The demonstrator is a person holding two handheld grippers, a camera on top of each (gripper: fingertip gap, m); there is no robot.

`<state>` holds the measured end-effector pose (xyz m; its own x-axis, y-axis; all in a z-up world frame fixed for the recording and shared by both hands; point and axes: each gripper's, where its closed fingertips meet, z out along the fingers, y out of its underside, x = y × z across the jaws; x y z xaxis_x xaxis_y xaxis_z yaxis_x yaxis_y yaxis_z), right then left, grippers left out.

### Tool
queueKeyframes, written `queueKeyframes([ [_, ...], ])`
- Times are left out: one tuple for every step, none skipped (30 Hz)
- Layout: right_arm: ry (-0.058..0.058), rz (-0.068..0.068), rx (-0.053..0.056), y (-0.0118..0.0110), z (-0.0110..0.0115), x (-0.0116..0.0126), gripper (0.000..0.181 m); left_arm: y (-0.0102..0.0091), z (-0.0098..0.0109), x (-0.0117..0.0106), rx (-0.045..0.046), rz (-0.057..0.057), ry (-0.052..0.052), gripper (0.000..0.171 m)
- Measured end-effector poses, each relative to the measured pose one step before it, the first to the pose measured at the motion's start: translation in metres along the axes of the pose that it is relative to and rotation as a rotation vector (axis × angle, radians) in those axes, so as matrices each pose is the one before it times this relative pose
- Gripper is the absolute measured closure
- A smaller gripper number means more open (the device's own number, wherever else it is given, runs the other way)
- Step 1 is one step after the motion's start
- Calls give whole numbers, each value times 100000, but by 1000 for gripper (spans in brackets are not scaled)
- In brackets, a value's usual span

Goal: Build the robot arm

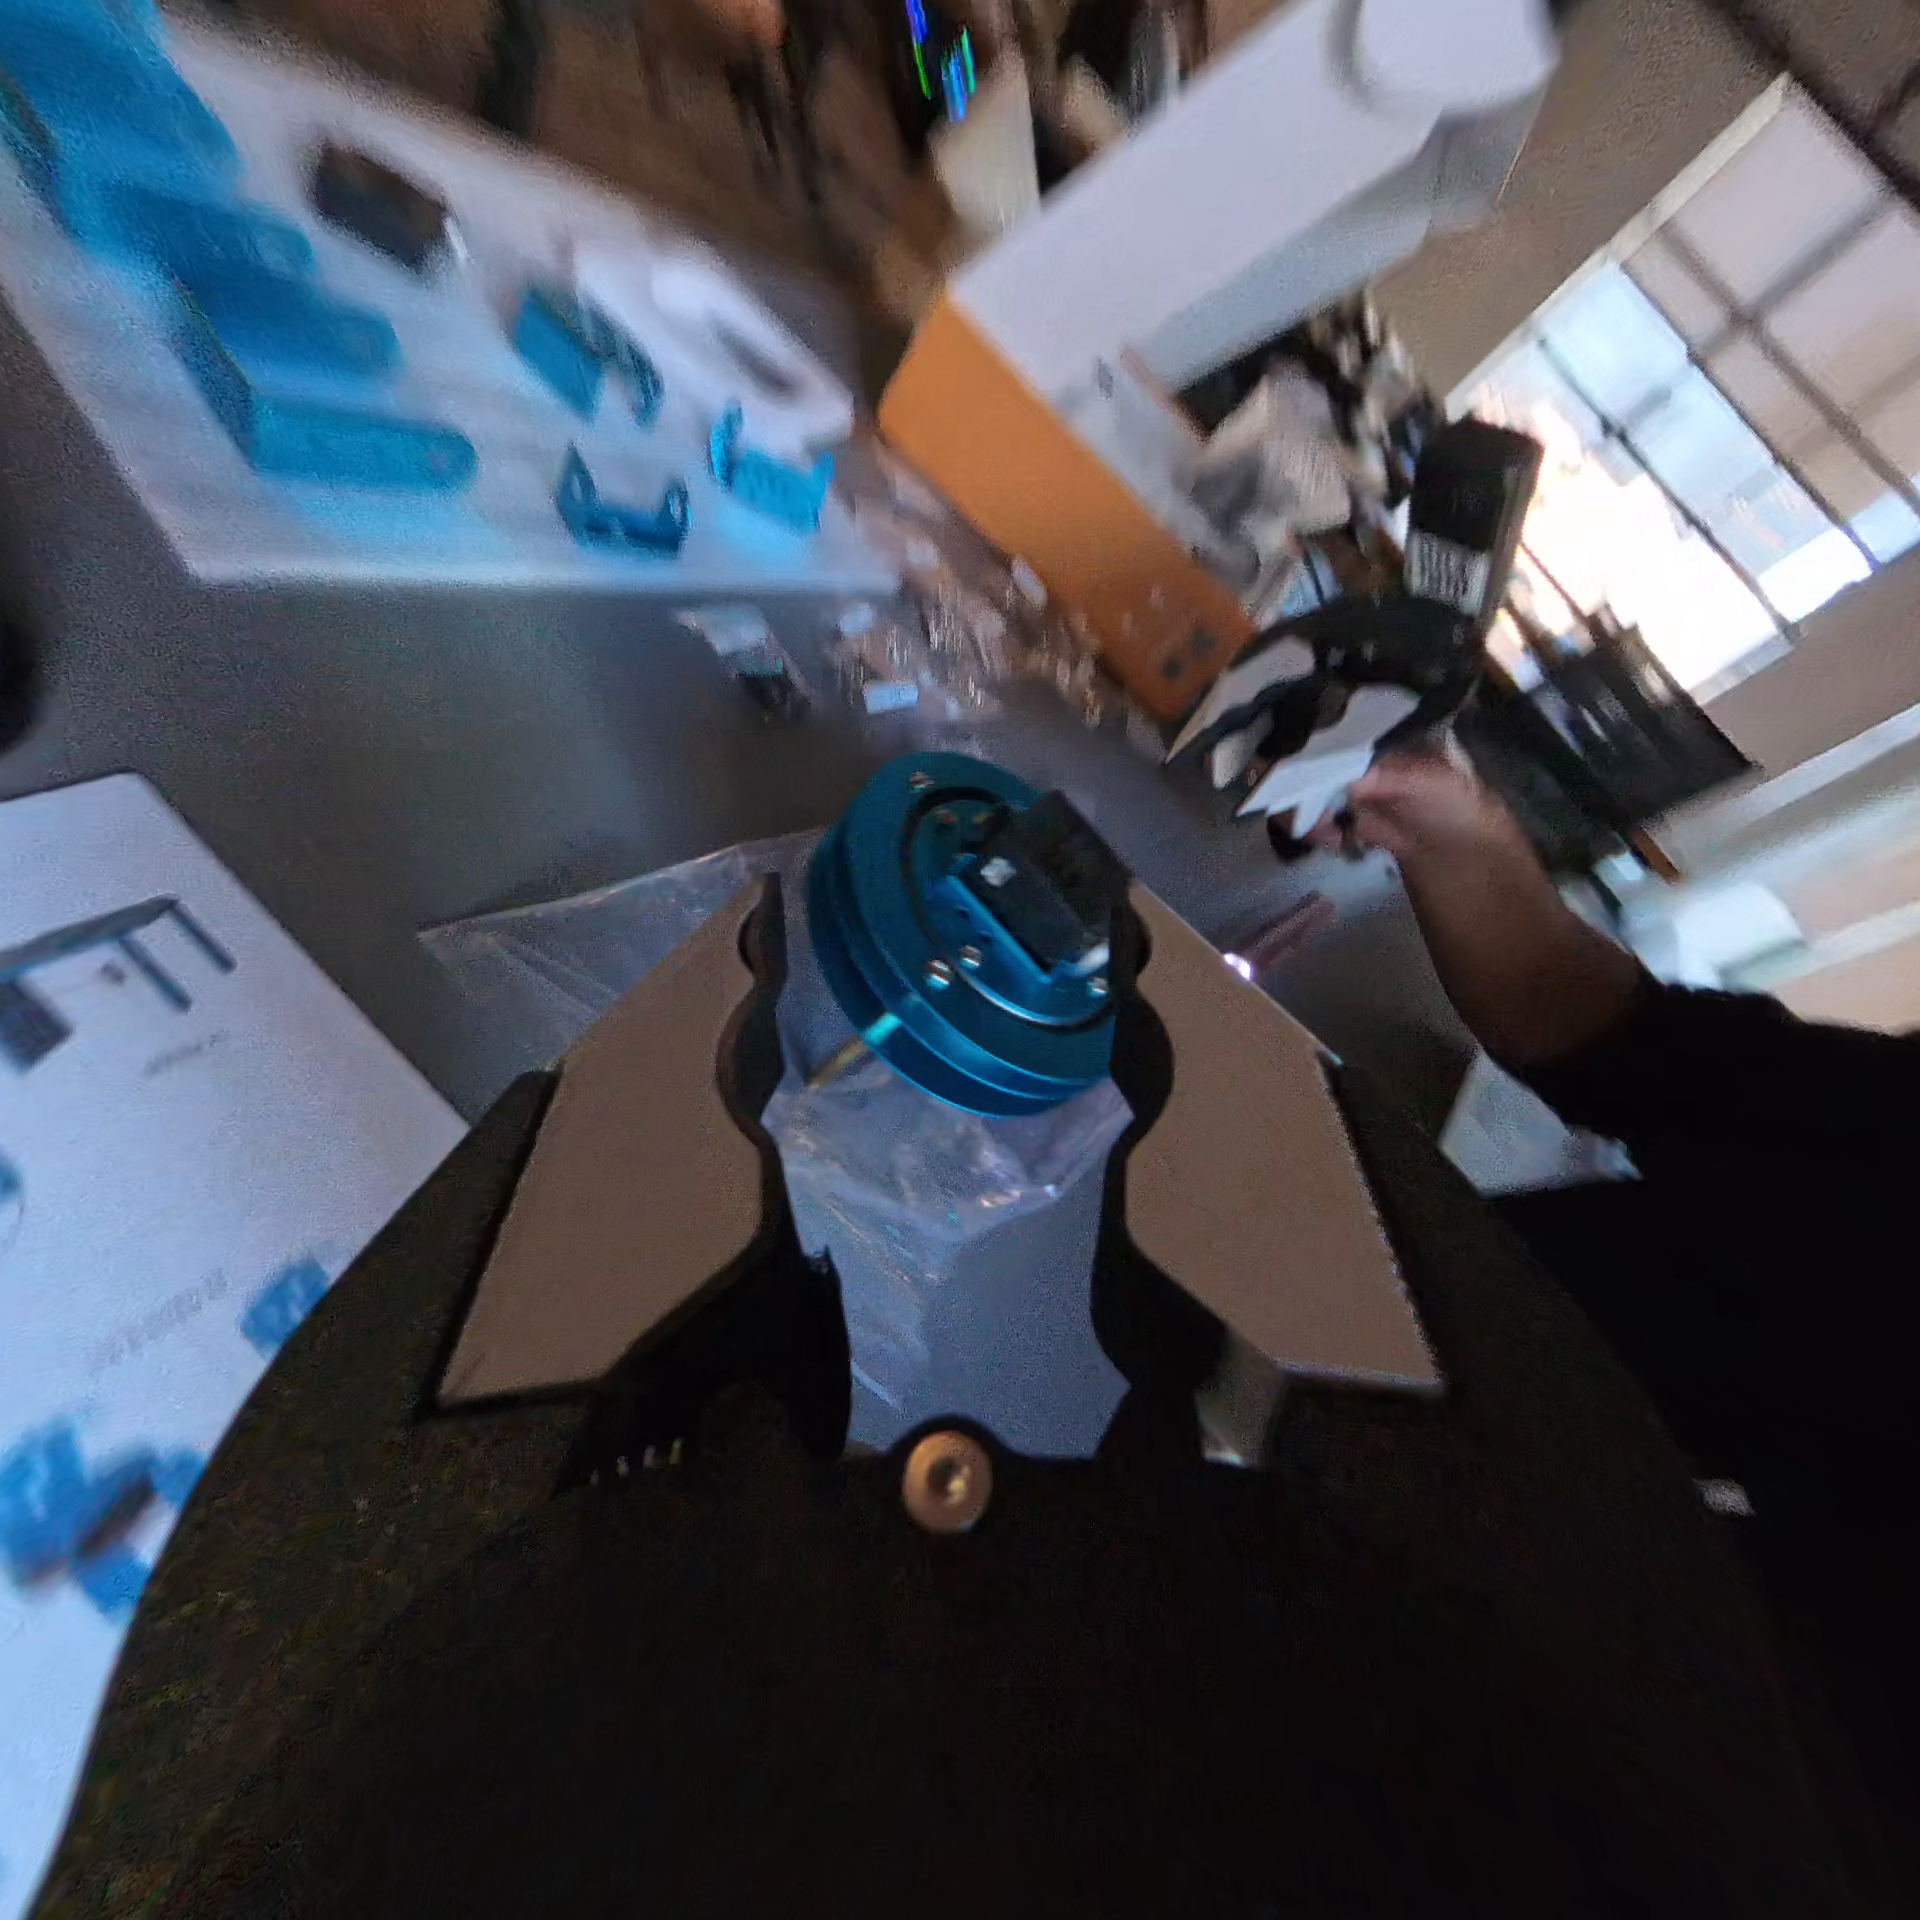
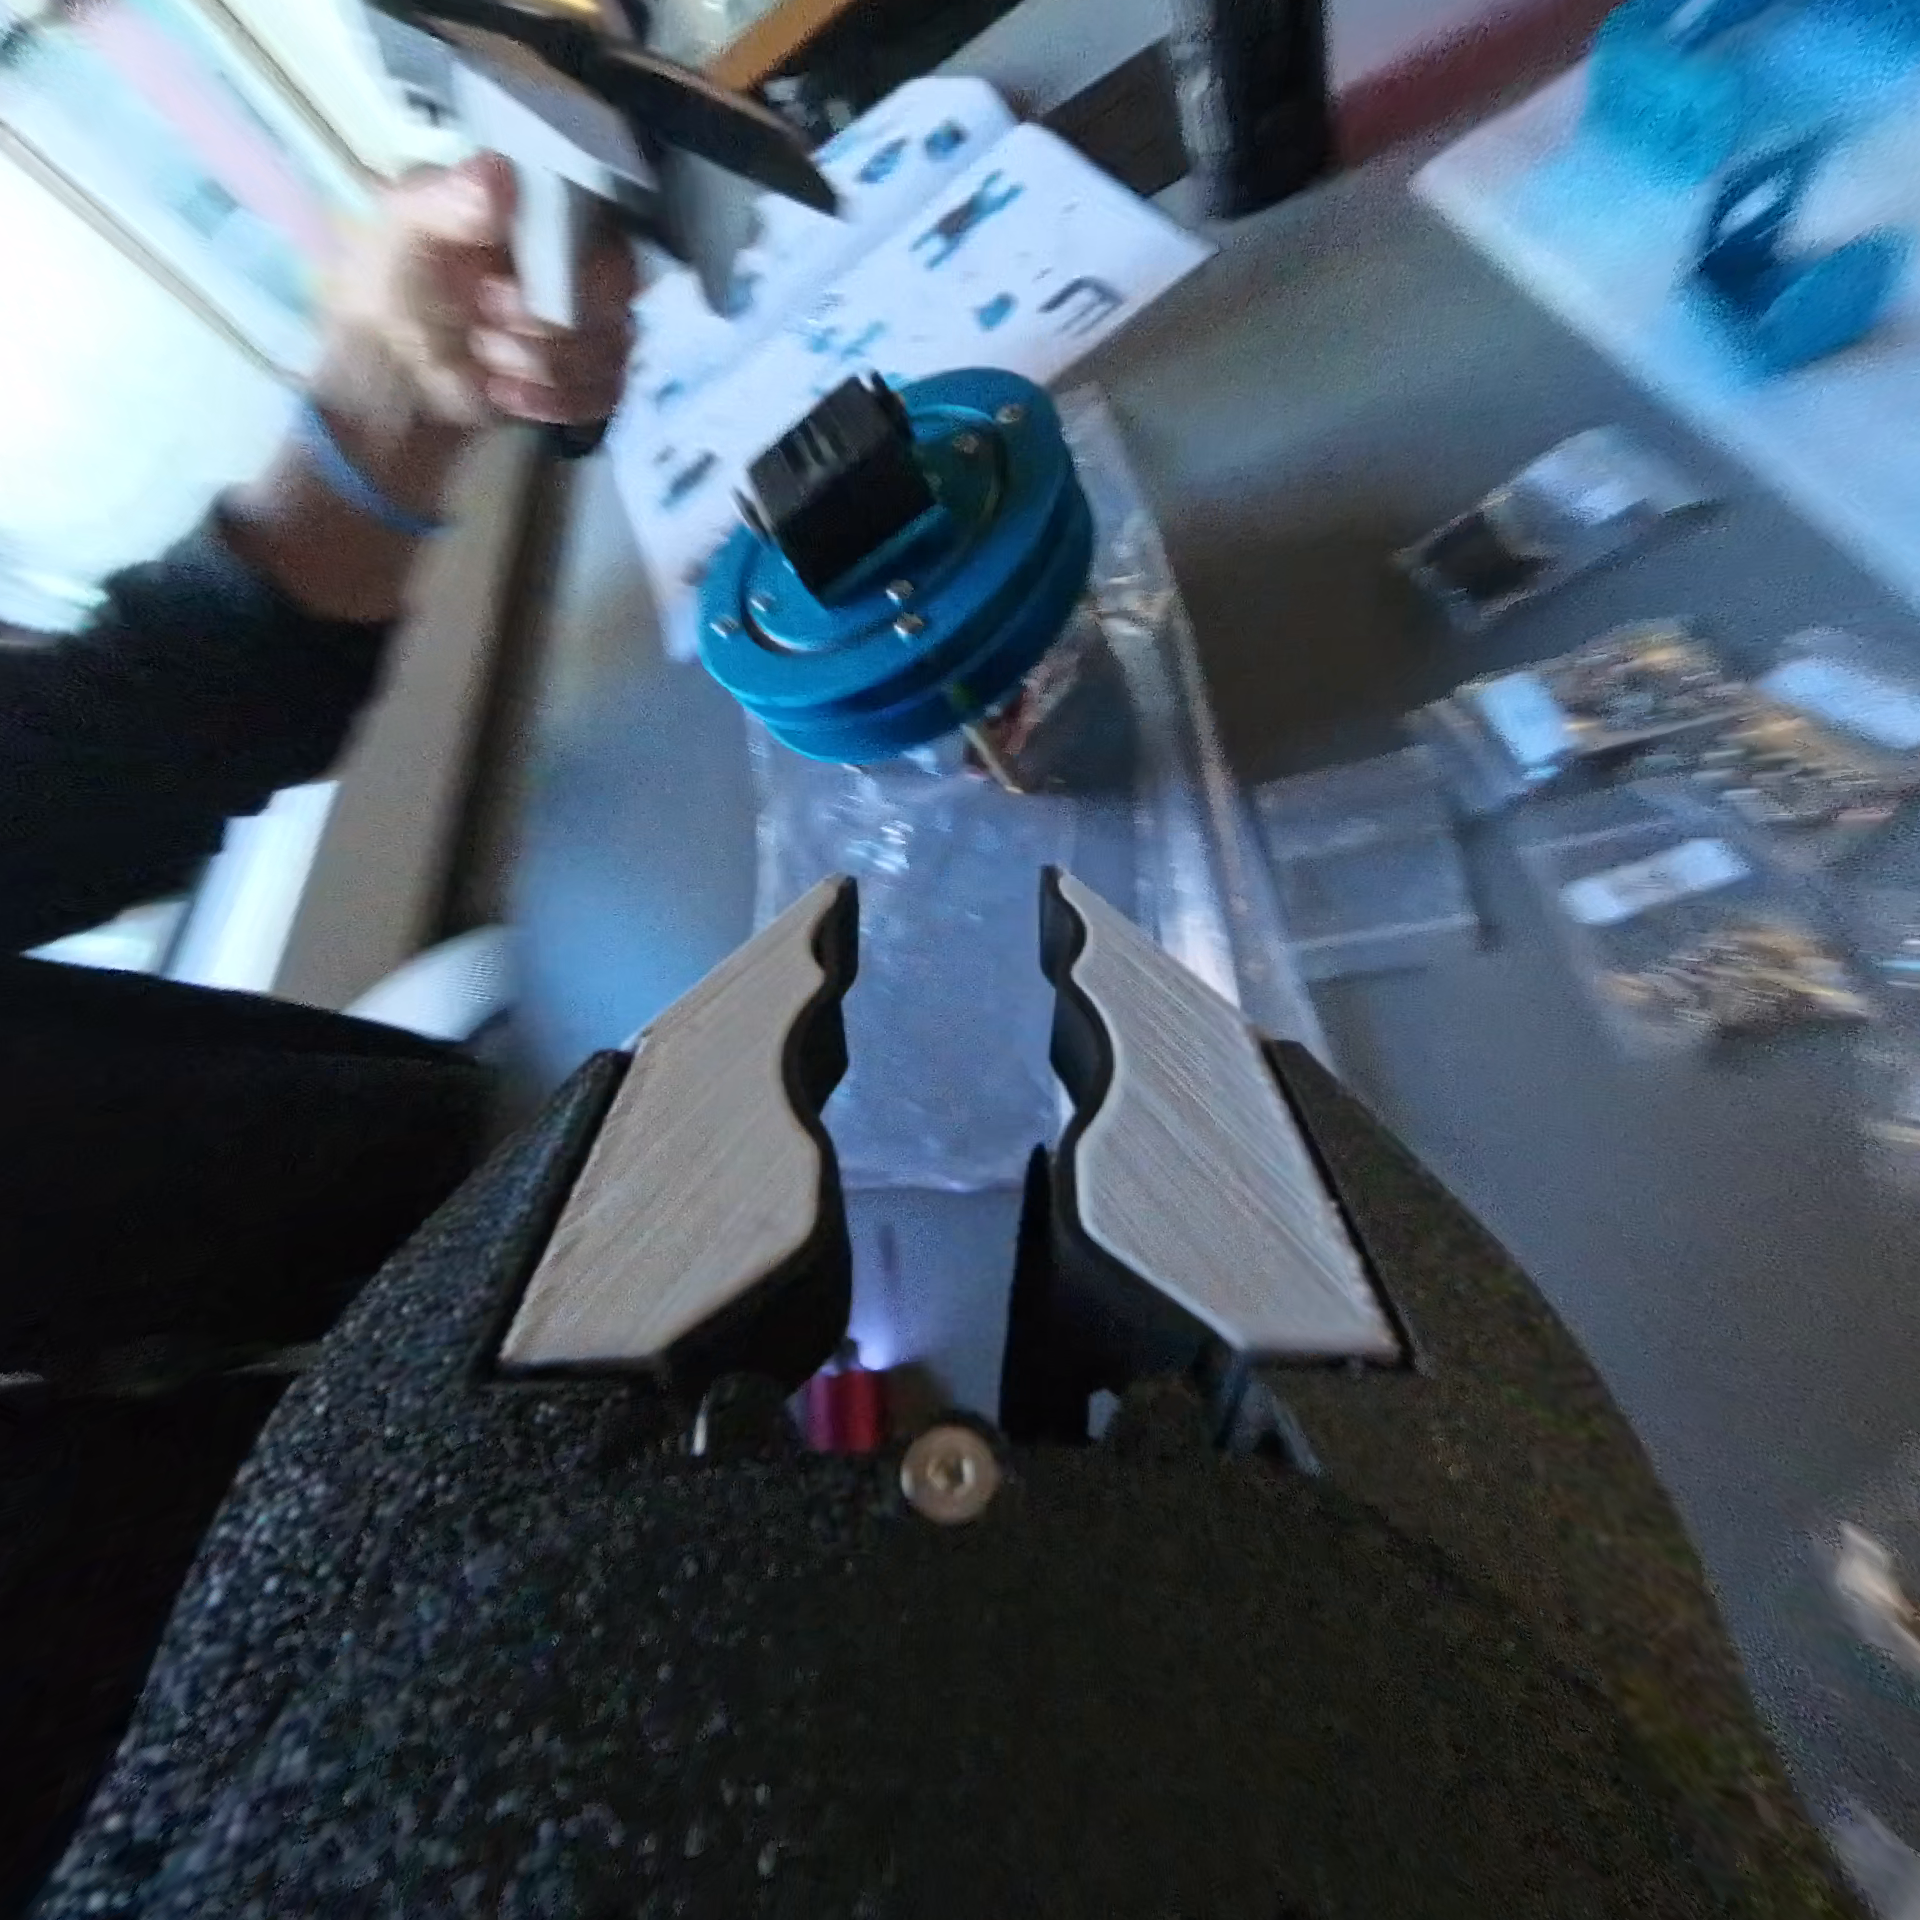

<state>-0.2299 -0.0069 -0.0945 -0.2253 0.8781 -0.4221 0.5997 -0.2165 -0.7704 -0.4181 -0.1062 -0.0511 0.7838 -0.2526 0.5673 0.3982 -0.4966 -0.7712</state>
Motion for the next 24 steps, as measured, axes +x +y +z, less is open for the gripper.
queueKeyframes([
  [8333,-8540,2986,416,-561,182,147,680,-1733,1591,9783,3609,-4565,110],
  [4872,-5577,3904,275,-542,-309,147,1160,-1970,1587,8025,4054,-5106,110],
  [1684,-2265,3512,237,-546,-767,148,1380,-2217,1108,7281,3818,-8025,114],
  [712,-1474,4333,33,-548,-884,147,1310,-2499,220,7663,3233,-12543,118],
  [2379,-1644,4195,-85,-513,-636,146,1232,-2625,-303,6463,4374,-13152,118],
  [1962,-2486,2368,-74,-366,-671,148,1130,-2506,-491,4345,4785,-11302,118],
  [737,-2650,102,3,-125,-756,147,979,-2203,-922,2039,2967,-11410,120],
  [108,-2275,-208,-43,61,-754,147,890,-1782,-1117,-209,1823,-10033,121],
  [427,-1607,144,-61,270,-592,147,765,-1350,-872,-1295,488,-6464,121],
  [30,-363,-1297,65,412,-571,146,705,-953,-735,-2036,-1121,-4112,120],
  [-1218,-1024,39,-197,358,-873,145,533,-585,-750,-1884,-2249,-2979,116],
  [-897,-2226,1907,-409,354,-926,146,152,-300,-509,12,-1386,-420,112],
  [-274,-1739,730,-219,484,-810,145,-177,-63,-579,1303,-42,103,112],
  [-1255,-1127,-1293,-7,649,-931,141,-457,179,-1034,1821,893,-2107,113],
  [-1889,-1267,-762,-121,701,-1058,138,-580,466,-1139,881,1794,-2451,113],
  [-1616,-1100,1061,-327,752,-994,138,-569,727,-986,-847,2420,-1289,114],
  [-1375,-855,1354,-329,898,-842,138,-552,951,-914,-2124,2568,-291,113],
  [-554,-940,-54,-138,1014,-520,136,-575,1086,-1018,-2585,1643,-400,113],
  [1486,-1538,-555,-77,947,-59,134,-464,1205,-926,-2687,621,667,114],
  [3070,-2090,-209,-153,701,346,134,-92,1329,-783,-4434,979,2242,114],
  [3727,-487,1557,-331,420,707,135,-123,1289,-1225,-4415,-97,-136,116],
  [2107,2119,2037,-315,299,778,136,-404,1170,-1390,-1572,729,-938,116],
  [1183,3433,-226,-122,237,985,129,-305,1132,-1230,-280,1860,175,116],
  [1622,3609,-1670,-45,33,1220,123,70,1101,-1063,-1665,904,1201,116],
])
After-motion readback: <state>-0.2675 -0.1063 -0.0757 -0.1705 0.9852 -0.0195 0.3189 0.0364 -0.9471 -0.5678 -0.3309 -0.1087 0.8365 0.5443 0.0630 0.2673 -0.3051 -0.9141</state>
